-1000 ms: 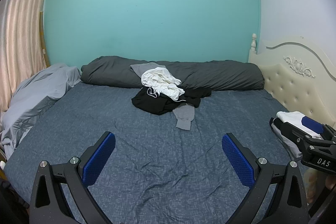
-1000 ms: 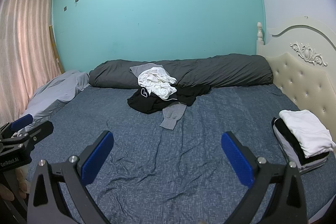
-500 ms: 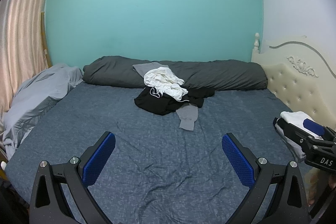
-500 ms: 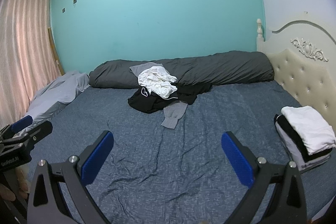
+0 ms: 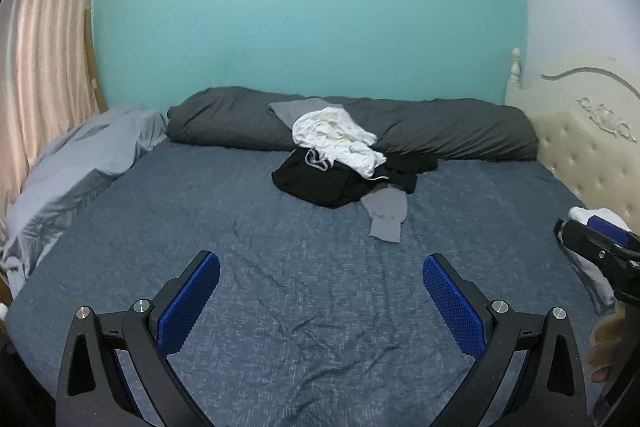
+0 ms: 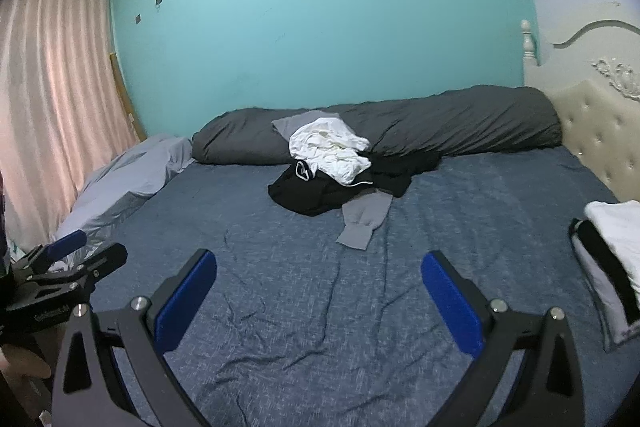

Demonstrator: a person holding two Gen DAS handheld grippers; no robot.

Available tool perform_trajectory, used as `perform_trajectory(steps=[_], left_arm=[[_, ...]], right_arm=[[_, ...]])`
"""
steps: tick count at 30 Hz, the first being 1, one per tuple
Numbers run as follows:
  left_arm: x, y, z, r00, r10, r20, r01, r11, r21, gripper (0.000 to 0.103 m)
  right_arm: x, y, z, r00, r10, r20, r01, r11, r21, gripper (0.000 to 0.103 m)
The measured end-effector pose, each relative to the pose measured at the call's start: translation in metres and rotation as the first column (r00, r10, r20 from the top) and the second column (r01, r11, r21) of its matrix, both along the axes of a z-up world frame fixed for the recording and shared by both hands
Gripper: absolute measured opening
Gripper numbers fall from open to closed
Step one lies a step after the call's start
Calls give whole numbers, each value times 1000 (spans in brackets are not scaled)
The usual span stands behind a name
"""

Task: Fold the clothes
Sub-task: 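Move the right tool toward the white shorts on the clothes pile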

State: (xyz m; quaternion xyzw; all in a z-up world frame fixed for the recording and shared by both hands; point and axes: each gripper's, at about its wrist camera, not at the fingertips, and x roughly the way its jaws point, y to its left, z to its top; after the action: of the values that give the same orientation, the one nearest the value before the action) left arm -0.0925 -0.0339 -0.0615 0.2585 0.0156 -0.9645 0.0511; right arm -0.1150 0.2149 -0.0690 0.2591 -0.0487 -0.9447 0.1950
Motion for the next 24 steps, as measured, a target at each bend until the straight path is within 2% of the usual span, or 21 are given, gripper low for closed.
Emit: perform_trajectory(steps=[8, 11, 16, 20, 24], left_arm=[[-60, -22, -39, 999, 25, 23, -26, 999, 23, 103], [-87, -32, -56, 999, 17, 32, -19, 997, 69, 103], [-125, -46, -83, 999, 28, 45, -32, 994, 103, 103], [-147, -55, -103, 998, 32, 49, -37, 993, 114, 103], [-169, -64, -126, 998, 33, 54, -40, 991, 128, 103]], right_arm=[[-69, -26, -38, 997, 18, 73, -20, 999, 35, 103], [-95, -34, -50, 995, 14, 94, -19, 998, 61, 103], [-148, -55, -73, 990, 35, 137, -52, 991, 126, 103], [-188, -68, -96, 988, 39, 147, -66, 980, 186, 103], [-230, -80, -119, 987, 54, 154, -84, 977, 197, 103]])
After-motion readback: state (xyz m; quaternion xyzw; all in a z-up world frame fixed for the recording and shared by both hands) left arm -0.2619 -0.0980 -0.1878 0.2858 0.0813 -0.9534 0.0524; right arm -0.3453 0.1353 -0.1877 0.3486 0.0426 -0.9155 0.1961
